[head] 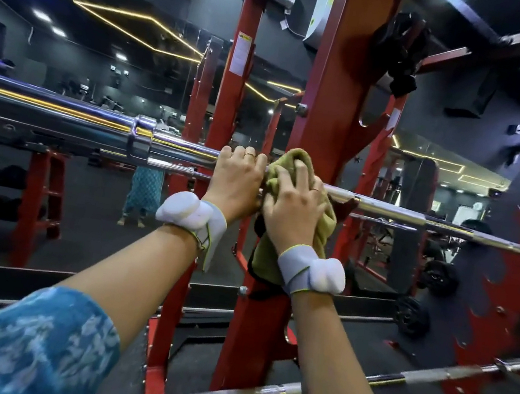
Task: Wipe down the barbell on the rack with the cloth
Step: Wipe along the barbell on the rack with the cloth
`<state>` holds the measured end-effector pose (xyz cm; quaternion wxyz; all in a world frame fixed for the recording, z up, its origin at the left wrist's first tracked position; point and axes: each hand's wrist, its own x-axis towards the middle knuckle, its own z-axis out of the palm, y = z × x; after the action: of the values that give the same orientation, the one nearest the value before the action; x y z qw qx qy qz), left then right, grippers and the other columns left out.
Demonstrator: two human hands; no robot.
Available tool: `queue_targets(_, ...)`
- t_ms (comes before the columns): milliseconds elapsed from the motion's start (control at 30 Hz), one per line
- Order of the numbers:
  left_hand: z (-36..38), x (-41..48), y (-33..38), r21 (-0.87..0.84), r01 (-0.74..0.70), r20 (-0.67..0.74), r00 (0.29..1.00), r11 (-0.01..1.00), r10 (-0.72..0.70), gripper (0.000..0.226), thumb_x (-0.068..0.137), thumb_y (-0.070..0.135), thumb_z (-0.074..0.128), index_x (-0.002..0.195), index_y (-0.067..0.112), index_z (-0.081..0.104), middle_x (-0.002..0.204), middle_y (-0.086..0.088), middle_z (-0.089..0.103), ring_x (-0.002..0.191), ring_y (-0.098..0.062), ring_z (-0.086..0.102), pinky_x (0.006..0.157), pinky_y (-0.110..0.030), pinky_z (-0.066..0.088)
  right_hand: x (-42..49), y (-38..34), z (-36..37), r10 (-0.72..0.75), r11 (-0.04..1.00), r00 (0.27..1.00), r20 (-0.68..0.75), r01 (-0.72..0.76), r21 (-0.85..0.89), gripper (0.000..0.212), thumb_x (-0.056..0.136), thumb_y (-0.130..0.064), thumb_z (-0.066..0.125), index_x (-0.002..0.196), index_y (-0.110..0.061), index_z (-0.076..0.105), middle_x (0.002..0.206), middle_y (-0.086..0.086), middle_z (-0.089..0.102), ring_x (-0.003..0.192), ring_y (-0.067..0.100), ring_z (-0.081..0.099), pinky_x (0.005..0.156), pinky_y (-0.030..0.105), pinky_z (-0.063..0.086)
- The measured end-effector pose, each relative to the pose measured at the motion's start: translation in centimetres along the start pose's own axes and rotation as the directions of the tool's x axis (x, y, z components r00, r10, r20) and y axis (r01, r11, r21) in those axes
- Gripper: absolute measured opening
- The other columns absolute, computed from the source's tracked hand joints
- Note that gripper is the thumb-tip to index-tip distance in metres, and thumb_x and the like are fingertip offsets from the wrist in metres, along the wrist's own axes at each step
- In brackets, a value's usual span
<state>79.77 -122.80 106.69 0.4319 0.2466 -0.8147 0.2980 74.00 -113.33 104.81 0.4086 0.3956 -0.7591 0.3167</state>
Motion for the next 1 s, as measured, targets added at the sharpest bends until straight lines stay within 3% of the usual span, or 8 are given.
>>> queue_targets(133, 0.0, 0.3, 0.3, 0.118, 0.019, -0.063, 0.998, 0.993, -0.011, 0.013, 0.061, 0.021, 0.056, 0.073, 0.021, 0.061, 0.067, 0.000, 0.063, 0.062, -0.019, 0.059, 0.064, -0.026, 0.044, 0.0, 1.9, -0.4, -0.045, 0.999, 0.996, 0.080, 0.046, -0.010, 0.049, 0.091, -0.026, 0.054, 0.139, -0.024, 0.044, 0.154, 0.000, 0.023, 0.132, 0.038, 0.026, 0.104, 0.053, 0.031)
queue_targets(267, -0.6, 0.6, 0.7, 0.117, 0.077, 0.064, 0.994, 0.990, -0.085, 0.027, 0.071, 0.013, 0.036, 0.070, 0.023, 0.061, 0.067, 0.003, 0.065, 0.064, -0.016, 0.061, 0.067, -0.026, 0.045, 1.1, 2.5, -1.0, 0.085, 0.996, 0.994, 0.068, -0.087, 0.028, 0.045, 0.091, -0.025, 0.052, 0.135, -0.020, 0.046, 0.152, 0.003, 0.023, 0.127, 0.039, 0.033, 0.103, 0.050, 0.034)
queue_targets(400, -0.7, 1.3, 0.6, 0.098, 0.107, 0.061, 0.992, 0.989, -0.113, 0.004, 0.067, 0.017, 0.062, 0.065, 0.020, 0.064, 0.063, 0.001, 0.066, 0.060, -0.017, 0.060, 0.065, -0.025, 0.042, 1.4, 2.6, -1.1, 0.248, 0.964, 0.968, 0.037, -0.251, 0.091, 0.040, 0.092, -0.023, 0.049, 0.132, -0.016, 0.048, 0.152, 0.004, 0.022, 0.124, 0.039, 0.035, 0.097, 0.049, 0.036)
queue_targets(533, -0.6, 1.9, 0.2, -0.012, 0.104, 0.133, 0.986, 0.995, -0.101, 0.021, 0.083, 0.029, 0.059, 0.094, 0.014, 0.067, 0.095, -0.007, 0.068, 0.089, -0.027, 0.063, 0.079, -0.032, 0.037, 0.9, 2.1, -0.4, 0.107, 0.994, 0.994, 0.025, -0.107, -0.018, 0.044, 0.092, -0.027, 0.052, 0.135, -0.021, 0.046, 0.152, 0.002, 0.023, 0.129, 0.038, 0.030, 0.100, 0.053, 0.034)
queue_targets(700, -1.3, 2.8, -0.1, -0.030, 0.096, 0.157, 0.983, 0.995, -0.090, 0.030, 0.081, 0.036, 0.058, 0.095, 0.012, 0.068, 0.095, -0.009, 0.067, 0.089, -0.031, 0.064, 0.065, -0.030, 0.036, 0.6, 3.0, -0.6, -0.144, 0.989, 0.988, -0.049, 0.143, -0.028, 0.037, 0.079, -0.023, 0.061, 0.115, -0.016, 0.064, 0.136, 0.010, 0.049, 0.114, 0.045, 0.047, 0.084, 0.060, 0.043)
queue_targets(867, -1.5, 2.8, -0.1, -0.028, 0.083, 0.159, 0.984, 0.996, -0.077, 0.029, 0.080, 0.034, 0.055, 0.096, 0.013, 0.067, 0.094, -0.009, 0.067, 0.088, -0.031, 0.063, 0.064, -0.030, 0.037, 1.7, 4.7, -0.8, 0.301, 0.952, 0.954, 0.013, -0.301, 0.055, 0.040, 0.090, -0.023, 0.052, 0.130, -0.019, 0.050, 0.152, 0.004, 0.022, 0.129, 0.038, 0.031, 0.098, 0.052, 0.036)
queue_targets(933, -1.4, 2.6, -0.2, -0.025, 0.078, 0.137, 0.988, 0.997, -0.074, 0.031, 0.080, 0.036, 0.056, 0.097, 0.013, 0.067, 0.094, -0.008, 0.067, 0.088, -0.030, 0.063, 0.064, -0.030, 0.037, 1.9, 4.0, -1.0, 0.342, 0.937, 0.940, 0.016, -0.342, 0.068, 0.041, 0.091, -0.022, 0.050, 0.131, -0.018, 0.047, 0.153, 0.004, 0.018, 0.131, 0.039, 0.027, 0.098, 0.053, 0.035)
queue_targets(1000, -1.2, 2.6, -0.1, -0.029, 0.086, 0.125, 0.989, 0.996, -0.082, 0.033, 0.081, 0.038, 0.056, 0.100, 0.014, 0.067, 0.096, -0.008, 0.067, 0.090, -0.031, 0.063, 0.065, -0.030, 0.036, 1.3, 2.3, -0.7, 0.245, 0.970, 0.969, 0.037, -0.244, -0.018, 0.043, 0.091, -0.025, 0.051, 0.134, -0.021, 0.045, 0.153, 0.003, 0.018, 0.132, 0.038, 0.026, 0.099, 0.053, 0.034)
